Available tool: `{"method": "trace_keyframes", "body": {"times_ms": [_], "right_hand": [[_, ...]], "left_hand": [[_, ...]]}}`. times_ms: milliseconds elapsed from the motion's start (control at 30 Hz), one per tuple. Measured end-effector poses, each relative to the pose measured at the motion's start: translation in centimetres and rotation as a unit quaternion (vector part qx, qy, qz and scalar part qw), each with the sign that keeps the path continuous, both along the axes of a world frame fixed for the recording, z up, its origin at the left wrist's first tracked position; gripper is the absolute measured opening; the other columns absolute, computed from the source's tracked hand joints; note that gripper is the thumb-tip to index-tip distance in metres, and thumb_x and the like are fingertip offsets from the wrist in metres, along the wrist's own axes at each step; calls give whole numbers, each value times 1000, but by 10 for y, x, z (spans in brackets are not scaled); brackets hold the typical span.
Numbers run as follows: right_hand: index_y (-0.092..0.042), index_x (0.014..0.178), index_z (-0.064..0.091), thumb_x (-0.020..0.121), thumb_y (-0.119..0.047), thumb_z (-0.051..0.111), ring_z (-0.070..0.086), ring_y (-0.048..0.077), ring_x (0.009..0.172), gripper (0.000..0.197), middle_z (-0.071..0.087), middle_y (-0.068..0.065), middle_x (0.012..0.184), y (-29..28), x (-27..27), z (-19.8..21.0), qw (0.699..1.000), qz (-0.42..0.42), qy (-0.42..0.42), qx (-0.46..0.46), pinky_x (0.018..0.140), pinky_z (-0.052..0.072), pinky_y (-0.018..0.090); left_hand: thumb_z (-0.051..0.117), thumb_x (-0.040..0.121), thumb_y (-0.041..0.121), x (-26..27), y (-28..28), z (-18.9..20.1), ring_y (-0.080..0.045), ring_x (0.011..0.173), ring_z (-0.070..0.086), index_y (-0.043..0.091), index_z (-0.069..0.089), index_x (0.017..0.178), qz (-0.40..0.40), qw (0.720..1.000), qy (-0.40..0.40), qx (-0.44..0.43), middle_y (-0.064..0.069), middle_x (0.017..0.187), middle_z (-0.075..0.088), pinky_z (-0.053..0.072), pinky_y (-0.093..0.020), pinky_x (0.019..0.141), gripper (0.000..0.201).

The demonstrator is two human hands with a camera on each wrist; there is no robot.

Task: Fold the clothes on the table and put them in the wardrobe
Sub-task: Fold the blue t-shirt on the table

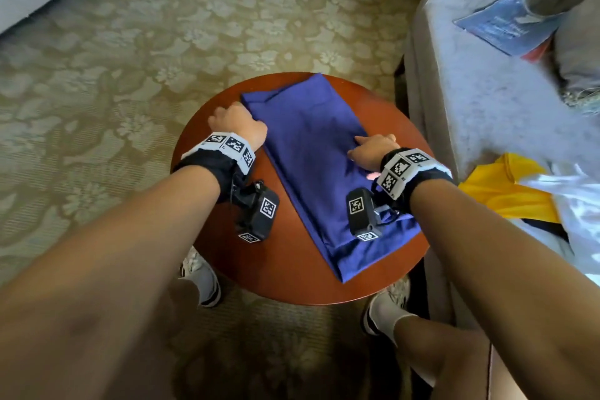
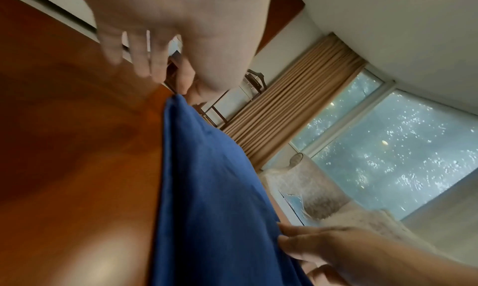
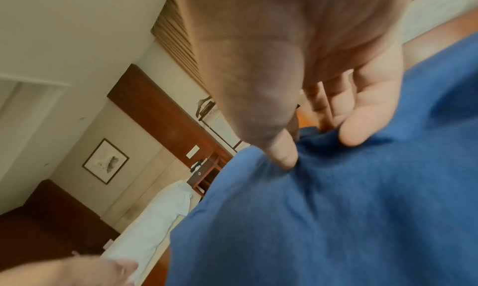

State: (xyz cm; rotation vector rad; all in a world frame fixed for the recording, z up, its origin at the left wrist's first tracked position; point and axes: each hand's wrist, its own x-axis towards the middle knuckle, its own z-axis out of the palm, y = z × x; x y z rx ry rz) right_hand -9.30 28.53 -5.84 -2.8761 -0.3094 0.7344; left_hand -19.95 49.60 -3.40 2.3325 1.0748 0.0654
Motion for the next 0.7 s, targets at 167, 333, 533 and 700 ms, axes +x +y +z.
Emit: {"method": "trace_keyframes", "body": {"times_ms": [167, 333, 533, 700], "right_hand": [[-10, 84, 71, 79, -34, 68, 73, 28, 81, 25, 75, 10, 93, -9, -13, 11, 983, -135, 25, 121, 71, 58, 32], [-5, 118, 64, 78, -37, 77, 64, 33, 104, 53, 64, 20, 122, -24, -23, 8, 971, -205, -22, 118, 81, 53, 34], [-4, 76, 60, 84, -28, 78, 57, 25, 68, 31, 60, 8, 70, -21, -27, 18, 957, -199, 91, 191, 63, 46, 32], [-1, 103, 68, 86, -26, 73, 64, 29, 105, 31, 68, 9, 105, -20, -31, 9, 949, -187, 57, 246, 95, 51, 41]], "left_hand": [[63, 76, 24, -18, 2, 0, -32, 87, 70, 4, 61, 78, 34, 976, -28, -212, -16, 90, 70, 58, -46, 83, 20], [70, 77, 20, -15, -14, 8, -37, 95, 67, -2, 60, 105, 22, 964, 4, -267, -20, 96, 67, 56, -52, 85, 37], [78, 75, 21, -6, -26, 6, -35, 114, 61, -2, 60, 118, -7, 972, 71, -223, -19, 123, 62, 51, -46, 97, 51], [79, 72, 18, -10, -21, 1, -33, 110, 63, 1, 61, 117, 14, 962, 31, -271, -16, 121, 64, 53, -41, 94, 51]]}}
